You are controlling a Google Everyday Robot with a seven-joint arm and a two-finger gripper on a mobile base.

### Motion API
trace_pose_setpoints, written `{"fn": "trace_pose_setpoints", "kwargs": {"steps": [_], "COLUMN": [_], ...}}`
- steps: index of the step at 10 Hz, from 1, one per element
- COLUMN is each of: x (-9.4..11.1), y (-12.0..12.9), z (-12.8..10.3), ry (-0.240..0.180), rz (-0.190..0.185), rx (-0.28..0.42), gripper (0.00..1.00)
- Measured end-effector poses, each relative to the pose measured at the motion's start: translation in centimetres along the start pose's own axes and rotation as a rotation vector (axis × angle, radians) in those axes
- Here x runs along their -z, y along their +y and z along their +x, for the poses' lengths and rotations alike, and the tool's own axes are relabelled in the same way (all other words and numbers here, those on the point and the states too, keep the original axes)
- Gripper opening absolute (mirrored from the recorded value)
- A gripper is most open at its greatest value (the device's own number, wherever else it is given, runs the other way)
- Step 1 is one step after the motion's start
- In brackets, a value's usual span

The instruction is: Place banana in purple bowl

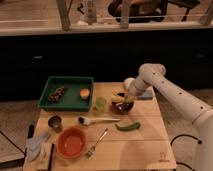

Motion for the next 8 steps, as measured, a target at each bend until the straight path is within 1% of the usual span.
{"fn": "trace_pose_setpoints", "kwargs": {"steps": [8], "x": [0.05], "y": [0.09], "z": [-0.18], "ry": [-0.013], "rz": [-0.001], "rx": [0.006], "gripper": [0.04]}}
